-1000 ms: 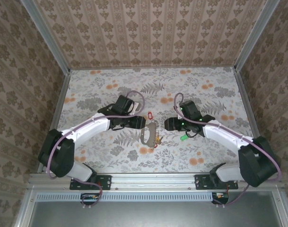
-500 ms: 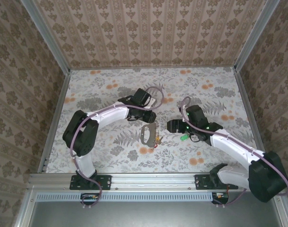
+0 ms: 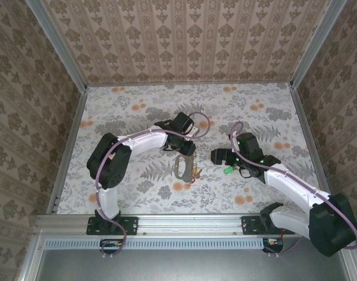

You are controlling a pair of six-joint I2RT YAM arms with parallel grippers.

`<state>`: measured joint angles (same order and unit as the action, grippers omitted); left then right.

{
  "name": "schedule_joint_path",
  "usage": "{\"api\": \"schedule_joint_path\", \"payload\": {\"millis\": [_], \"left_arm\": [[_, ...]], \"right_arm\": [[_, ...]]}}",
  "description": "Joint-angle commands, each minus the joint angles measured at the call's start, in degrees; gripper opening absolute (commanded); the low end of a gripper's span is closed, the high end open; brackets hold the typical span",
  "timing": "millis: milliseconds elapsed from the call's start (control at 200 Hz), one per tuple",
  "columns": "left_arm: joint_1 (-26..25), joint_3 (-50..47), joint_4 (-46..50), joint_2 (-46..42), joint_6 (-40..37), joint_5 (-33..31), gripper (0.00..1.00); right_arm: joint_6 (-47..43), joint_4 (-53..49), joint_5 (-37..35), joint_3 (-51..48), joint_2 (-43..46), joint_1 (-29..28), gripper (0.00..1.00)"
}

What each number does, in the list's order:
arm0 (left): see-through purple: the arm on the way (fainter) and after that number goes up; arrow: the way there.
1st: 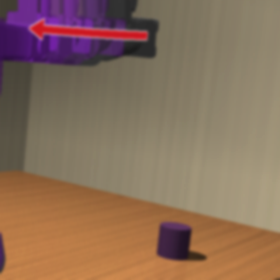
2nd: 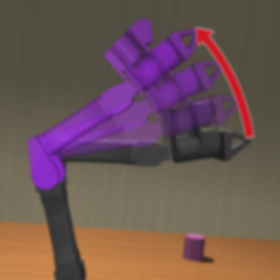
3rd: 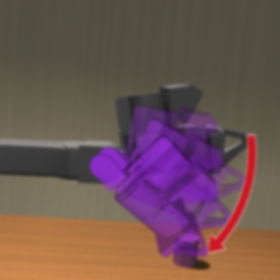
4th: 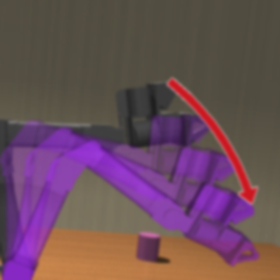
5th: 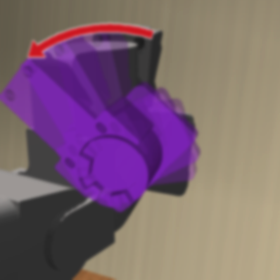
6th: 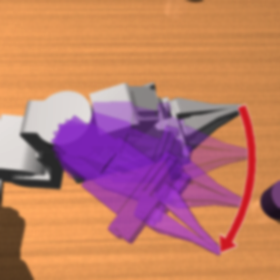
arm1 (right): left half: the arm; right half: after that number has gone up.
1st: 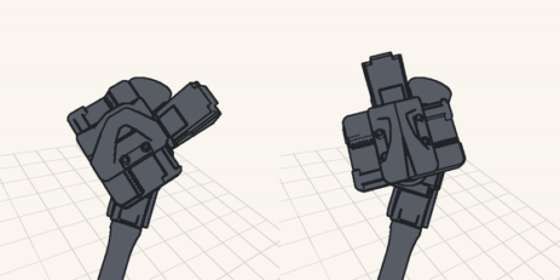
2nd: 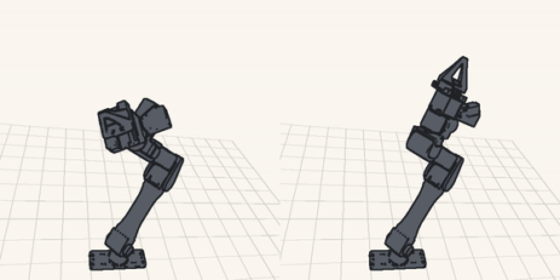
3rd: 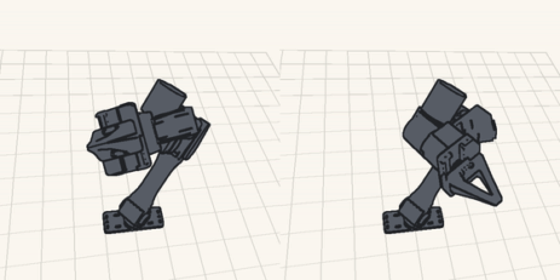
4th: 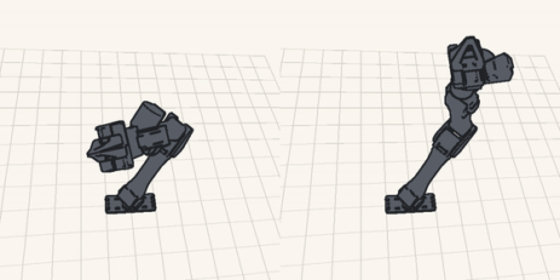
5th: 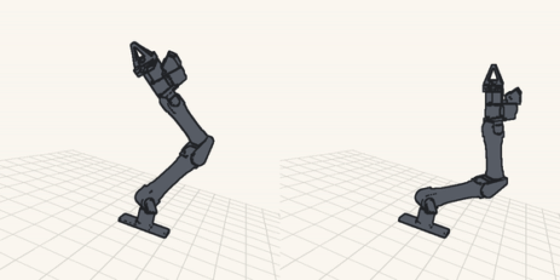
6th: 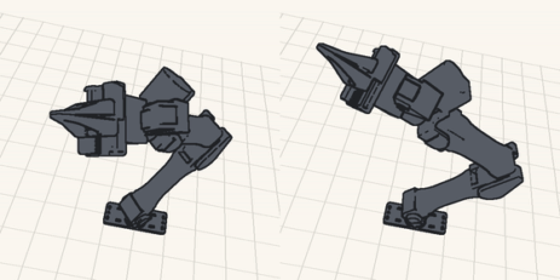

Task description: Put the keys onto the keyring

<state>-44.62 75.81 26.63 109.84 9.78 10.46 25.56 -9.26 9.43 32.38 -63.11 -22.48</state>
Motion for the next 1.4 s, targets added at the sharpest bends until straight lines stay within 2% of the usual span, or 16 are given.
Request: {"api": "schedule_joint_path", "payload": {"millis": [0, 470, 775, 1395], "left_arm": [[-0.6, 2.5, 1.5, 1.8, -1.7, -0.4, 0.33], [-0.8, 4.7, 1.7, 4.9, -2.8, -1.5, 0.33], [-1.6, 6.2, 3.4, 6.1, -3.8, -3.9, 0.28], [-1.5, 7.2, 4.4, 7.1, -4.8, -3.6, 0.02]], "right_arm": [[0.6, 0.9, -0.2, -1.0, 1.2, 0.6, 0.96], [0.9, 0.5, 0.1, -1.3, 2.4, 2.4, 0.96], [1.3, 1.2, 1.1, -1.8, 2.4, 3.7, 0.96], [0.7, -0.1, 1.5, 0.0, 3.6, 4.8, 0.96]]}}
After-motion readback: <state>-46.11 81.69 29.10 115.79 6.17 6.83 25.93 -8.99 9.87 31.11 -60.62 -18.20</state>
